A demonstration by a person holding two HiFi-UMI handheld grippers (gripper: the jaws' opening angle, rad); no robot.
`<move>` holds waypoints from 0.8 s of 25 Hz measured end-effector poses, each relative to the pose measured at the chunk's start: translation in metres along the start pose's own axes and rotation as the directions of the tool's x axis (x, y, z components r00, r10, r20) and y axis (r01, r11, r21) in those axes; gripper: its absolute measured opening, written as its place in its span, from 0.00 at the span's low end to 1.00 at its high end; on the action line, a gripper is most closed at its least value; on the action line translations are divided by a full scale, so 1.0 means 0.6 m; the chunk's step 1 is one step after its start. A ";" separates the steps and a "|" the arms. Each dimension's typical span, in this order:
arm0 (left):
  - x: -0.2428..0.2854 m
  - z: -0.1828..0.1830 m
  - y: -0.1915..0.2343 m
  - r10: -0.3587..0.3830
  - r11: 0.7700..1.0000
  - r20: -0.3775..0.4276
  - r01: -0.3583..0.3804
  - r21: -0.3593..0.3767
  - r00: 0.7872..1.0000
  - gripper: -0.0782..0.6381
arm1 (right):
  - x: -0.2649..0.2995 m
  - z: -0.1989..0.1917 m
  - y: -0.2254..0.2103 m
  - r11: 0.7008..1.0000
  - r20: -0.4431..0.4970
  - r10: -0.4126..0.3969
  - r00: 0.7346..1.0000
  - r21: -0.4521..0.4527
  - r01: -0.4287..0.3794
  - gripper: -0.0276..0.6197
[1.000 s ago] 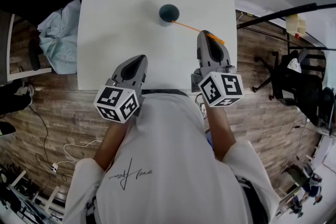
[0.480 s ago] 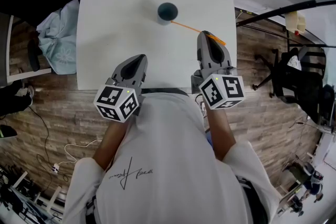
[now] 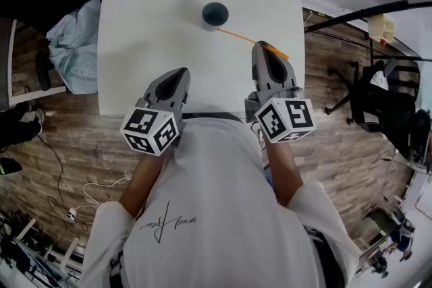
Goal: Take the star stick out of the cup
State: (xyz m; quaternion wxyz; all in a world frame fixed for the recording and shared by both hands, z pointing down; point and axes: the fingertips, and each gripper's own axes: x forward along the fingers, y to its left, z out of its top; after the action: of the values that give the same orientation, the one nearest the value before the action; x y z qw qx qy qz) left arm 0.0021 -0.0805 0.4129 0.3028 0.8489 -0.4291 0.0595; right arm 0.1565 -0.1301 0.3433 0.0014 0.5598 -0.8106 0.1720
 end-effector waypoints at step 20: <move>-0.021 -0.001 0.022 0.026 0.999 0.008 -0.026 -0.020 1.000 0.11 | 0.010 -0.052 0.034 0.999 -0.087 0.054 0.995 0.009 -0.054 0.08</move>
State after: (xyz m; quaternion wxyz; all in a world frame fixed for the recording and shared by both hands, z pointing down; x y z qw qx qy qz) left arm -0.0154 -0.0774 0.4149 0.3083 0.8405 -0.4420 0.0556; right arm 0.1299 -0.1203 0.3681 0.0303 0.5296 -0.8240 0.1990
